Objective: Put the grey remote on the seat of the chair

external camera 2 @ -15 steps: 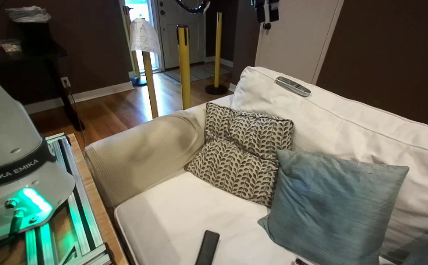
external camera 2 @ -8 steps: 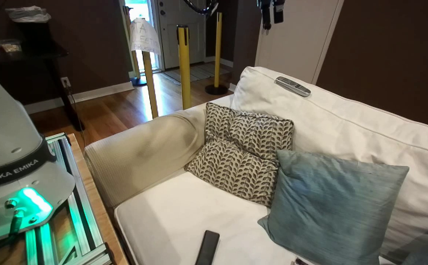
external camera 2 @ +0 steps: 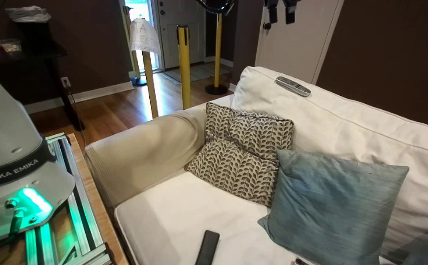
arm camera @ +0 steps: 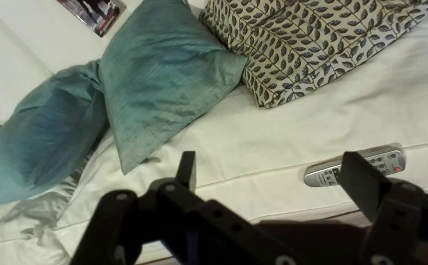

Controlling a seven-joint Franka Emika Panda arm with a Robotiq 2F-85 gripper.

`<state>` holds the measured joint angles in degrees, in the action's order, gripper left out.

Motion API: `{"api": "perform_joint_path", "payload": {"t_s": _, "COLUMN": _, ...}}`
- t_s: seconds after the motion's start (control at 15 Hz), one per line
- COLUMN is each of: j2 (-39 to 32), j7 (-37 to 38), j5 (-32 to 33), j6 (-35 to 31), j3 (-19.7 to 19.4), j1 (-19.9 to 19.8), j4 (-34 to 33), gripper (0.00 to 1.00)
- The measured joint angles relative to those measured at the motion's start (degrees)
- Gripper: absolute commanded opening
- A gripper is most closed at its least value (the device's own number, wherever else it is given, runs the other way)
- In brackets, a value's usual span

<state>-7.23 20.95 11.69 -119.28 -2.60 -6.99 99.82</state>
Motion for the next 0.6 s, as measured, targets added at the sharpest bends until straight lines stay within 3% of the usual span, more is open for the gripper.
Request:
{"api": "perform_joint_path", "payload": {"t_s": 0.4, "j2": -10.19, "j7": -18.37, "j5": -1.83, "j6": 0.01, "j3": -0.07, "j1": 0.38, "j4": -10.59, "gripper": 1.00}}
{"api": "perform_joint_path", "payload": {"t_s": 0.6, "j2": -14.38, "j7": -20.64, "j5": -2.46, "j6": 0.01, "j3": 0.16, "j1": 1.12, "j4": -15.21, "gripper": 1.00}}
